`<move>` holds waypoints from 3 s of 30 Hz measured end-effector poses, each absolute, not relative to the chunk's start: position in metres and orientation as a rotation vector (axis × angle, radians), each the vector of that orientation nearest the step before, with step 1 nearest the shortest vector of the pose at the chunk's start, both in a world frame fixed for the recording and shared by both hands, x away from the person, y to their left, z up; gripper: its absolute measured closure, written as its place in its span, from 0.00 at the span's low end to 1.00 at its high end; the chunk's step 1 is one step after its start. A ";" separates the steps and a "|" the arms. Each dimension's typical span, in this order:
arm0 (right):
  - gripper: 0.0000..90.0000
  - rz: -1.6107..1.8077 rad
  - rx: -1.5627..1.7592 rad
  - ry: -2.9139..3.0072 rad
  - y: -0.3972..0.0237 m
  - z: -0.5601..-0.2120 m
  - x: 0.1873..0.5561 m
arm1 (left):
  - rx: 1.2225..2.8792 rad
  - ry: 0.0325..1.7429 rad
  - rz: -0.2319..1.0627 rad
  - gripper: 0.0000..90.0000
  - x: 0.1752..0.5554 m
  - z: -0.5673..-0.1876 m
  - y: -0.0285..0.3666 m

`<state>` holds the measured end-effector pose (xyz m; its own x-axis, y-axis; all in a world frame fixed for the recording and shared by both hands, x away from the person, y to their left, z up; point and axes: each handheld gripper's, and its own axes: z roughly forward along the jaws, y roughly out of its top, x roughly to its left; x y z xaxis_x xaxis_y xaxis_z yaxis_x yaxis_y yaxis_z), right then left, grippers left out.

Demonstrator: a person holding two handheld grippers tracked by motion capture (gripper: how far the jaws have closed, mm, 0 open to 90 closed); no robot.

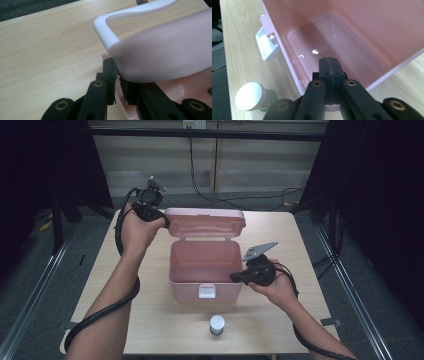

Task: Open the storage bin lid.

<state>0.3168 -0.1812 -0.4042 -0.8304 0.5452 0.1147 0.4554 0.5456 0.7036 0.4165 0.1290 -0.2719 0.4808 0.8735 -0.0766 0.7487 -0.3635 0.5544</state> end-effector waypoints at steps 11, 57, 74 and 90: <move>1.00 1.152 0.862 2.663 -0.181 -0.404 0.317 | 2.181 1.370 0.314 0.92 0.425 -0.270 0.127; 1.00 1.181 0.859 2.669 -0.183 -0.405 0.320 | 2.174 1.403 0.348 0.95 0.454 -0.268 0.117; 1.00 1.186 0.855 2.673 -0.184 -0.405 0.321 | 2.179 1.410 0.346 0.96 0.465 -0.268 0.115; 1.00 1.201 0.850 2.670 -0.185 -0.406 0.321 | 2.170 1.412 0.323 0.96 0.478 -0.270 0.116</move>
